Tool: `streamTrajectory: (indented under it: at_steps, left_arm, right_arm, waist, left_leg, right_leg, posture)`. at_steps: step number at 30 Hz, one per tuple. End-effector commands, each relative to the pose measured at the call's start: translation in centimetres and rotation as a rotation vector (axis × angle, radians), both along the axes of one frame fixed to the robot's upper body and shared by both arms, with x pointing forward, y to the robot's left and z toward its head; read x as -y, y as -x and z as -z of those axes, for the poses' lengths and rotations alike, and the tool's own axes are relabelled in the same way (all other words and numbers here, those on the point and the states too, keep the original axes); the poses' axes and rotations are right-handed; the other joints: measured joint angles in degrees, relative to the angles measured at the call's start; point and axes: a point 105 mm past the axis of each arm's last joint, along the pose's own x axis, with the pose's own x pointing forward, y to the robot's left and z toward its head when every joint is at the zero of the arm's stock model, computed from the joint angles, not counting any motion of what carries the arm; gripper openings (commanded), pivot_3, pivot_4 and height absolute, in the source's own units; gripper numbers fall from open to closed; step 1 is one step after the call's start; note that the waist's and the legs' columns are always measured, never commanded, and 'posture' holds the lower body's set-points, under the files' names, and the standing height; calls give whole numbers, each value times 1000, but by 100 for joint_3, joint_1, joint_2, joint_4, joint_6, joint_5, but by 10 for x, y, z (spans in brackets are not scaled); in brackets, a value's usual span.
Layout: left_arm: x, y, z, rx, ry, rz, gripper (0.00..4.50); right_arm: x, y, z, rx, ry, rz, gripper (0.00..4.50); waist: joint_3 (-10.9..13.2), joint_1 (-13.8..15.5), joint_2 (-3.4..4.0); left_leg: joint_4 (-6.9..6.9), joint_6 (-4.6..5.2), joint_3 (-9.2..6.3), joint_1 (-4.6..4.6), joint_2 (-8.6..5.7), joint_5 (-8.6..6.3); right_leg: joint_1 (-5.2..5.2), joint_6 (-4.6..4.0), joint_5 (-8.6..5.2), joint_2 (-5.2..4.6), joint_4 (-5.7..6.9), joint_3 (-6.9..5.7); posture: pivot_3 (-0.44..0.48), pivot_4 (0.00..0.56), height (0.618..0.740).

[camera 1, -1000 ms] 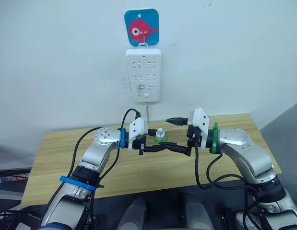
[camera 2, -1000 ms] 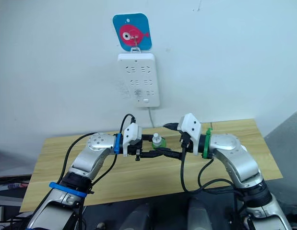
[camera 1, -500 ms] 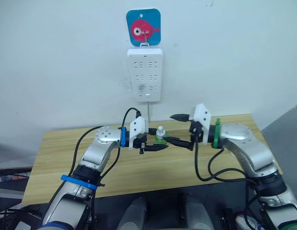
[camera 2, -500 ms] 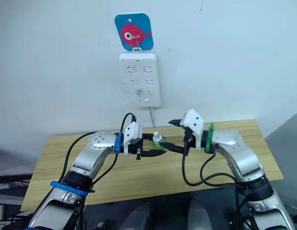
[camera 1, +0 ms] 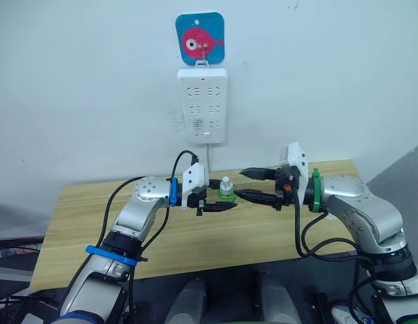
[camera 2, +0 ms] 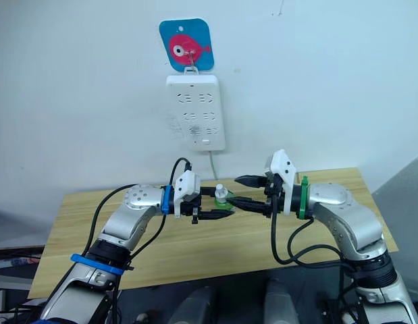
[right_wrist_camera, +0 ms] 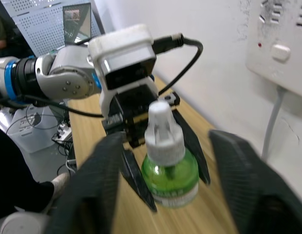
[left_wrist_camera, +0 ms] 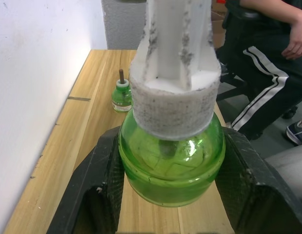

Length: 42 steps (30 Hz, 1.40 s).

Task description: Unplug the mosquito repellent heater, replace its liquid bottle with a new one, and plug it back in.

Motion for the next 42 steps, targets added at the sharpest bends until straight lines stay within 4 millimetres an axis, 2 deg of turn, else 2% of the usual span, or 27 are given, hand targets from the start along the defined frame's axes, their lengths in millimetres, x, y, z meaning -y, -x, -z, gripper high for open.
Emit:
streamTrajectory:
  at_steps: [1, 7, 10, 14, 16, 20, 22, 27, 29, 30, 32, 36, 38, 42]
  left_arm:
    - [0, 2, -8, 42, 14, 15, 2220]
    - [0, 6, -8, 40, 14, 25, 2220]
    - [1, 8, -8, 47, 10, 31, 2220]
    - [1, 11, -8, 46, 14, 32, 2220]
    - [0, 12, -8, 44, 11, 31, 2220]
    - [-1, 13, -7, 40, 9, 27, 2220]
    - [-1, 13, -6, 37, 9, 23, 2220]
    - [-9, 12, 2, 12, 2, -10, 2220]
    - [-10, 13, 4, 17, -2, -16, 2220]
    - [-10, 13, 3, 14, 7, -27, 2220]
    - [-10, 13, 2, 9, 22, -47, 2220]
    - [-13, 9, -1, 3, 39, -102, 2220]
    - [-14, 8, -3, 0, 44, -122, 2220]
    - [-17, 10, -8, -12, 37, -148, 2220]
  right_arm:
    - [-16, 6, -12, 45, -30, -43, 2848]
    - [-28, 2, -8, 53, -30, -48, 2848]
    - [-31, 2, -7, 58, -34, -54, 2204]
    - [-32, 2, -2, 68, -11, -63, 765]
    - [-31, 3, -1, 71, -7, -67, 215]
    - [-32, 7, -8, 85, -33, -77, 222]
    - [-32, 11, -25, 96, -80, -87, 222]
    - [-22, 4, -106, 171, -309, 40, 222]
    - [-12, -3, -122, 164, -380, 133, 222]
    - [-3, -10, -124, 155, -407, 206, 222]
    - [22, -26, -115, 168, -399, 392, 222]
    - [64, -52, -54, 274, -182, 715, 222]
    - [75, -60, -25, 301, -135, 807, 222]
    - [77, -74, 40, 240, -102, 898, 222]
  waist:
    - [0, -1, 0]
    - [0, 0, 0]
    - [0, 3, 0]
    - [-1, 5, 2]
    - [-1, 7, 1]
    - [-2, 10, 1]
    - [-1, 12, 1]
    - [0, 1, 3]
    - [-2, 2, 3]
    - [-2, 7, 3]
    - [-2, 24, 2]
    - [4, 35, 1]
    - [7, -35, 4]
    - [48, -257, 15]
  left_leg:
    - [0, 0, 0, 0, 0, 0]
    - [1, 0, 0, 0, -1, 0]
    - [1, 0, -1, 0, -1, 0]
    - [1, 0, -1, 0, -1, 0]
    - [0, 0, -1, 0, -1, 0]
    - [1, 0, -2, 0, -1, 0]
    - [1, 0, -2, 0, -1, 0]
    - [1, 0, -1, 0, 2, 0]
    - [-2, -1, -7, 0, 4, 0]
    - [-5, -1, -10, 0, 4, 0]
    - [-7, 0, -14, -3, -2, -1]
    - [3, 12, -15, -12, -15, -7]
    - [2, 14, 6, -10, -12, -8]
    - [-5, 13, 28, 7, 13, -8]
  right_leg:
    - [0, 0, 0, 0, 0, 0]
    - [-1, 0, 0, 0, 1, 0]
    - [-1, 0, 0, 0, 1, -1]
    - [-1, 0, 0, 0, 1, 0]
    - [-1, 0, 0, 0, 1, 0]
    - [-1, 0, 0, 0, 2, -1]
    - [-1, 0, 0, 0, 2, -1]
    - [-6, 0, 0, 0, 5, 4]
    - [-6, -1, 0, 1, 4, -1]
    - [-5, -1, 0, 1, 2, -4]
    - [-4, -1, 0, -3, -2, -9]
    - [-1, 0, 0, -10, -4, -13]
    - [-6, 1, -1, -10, 1, 0]
    - [-6, 1, -1, 0, 10, 11]
  posture:
    - [47, 177, 740]
    - [57, 174, 740]
    - [69, 173, 740]
    - [75, 171, 740]
    - [75, 171, 740]
    - [75, 172, 740]
    - [75, 173, 740]
    - [63, 189, 740]
    - [52, 193, 740]
    - [45, 201, 740]
    - [38, 210, 740]
    - [16, 243, 740]
    - [15, 255, 740]
    - [25, 301, 740]
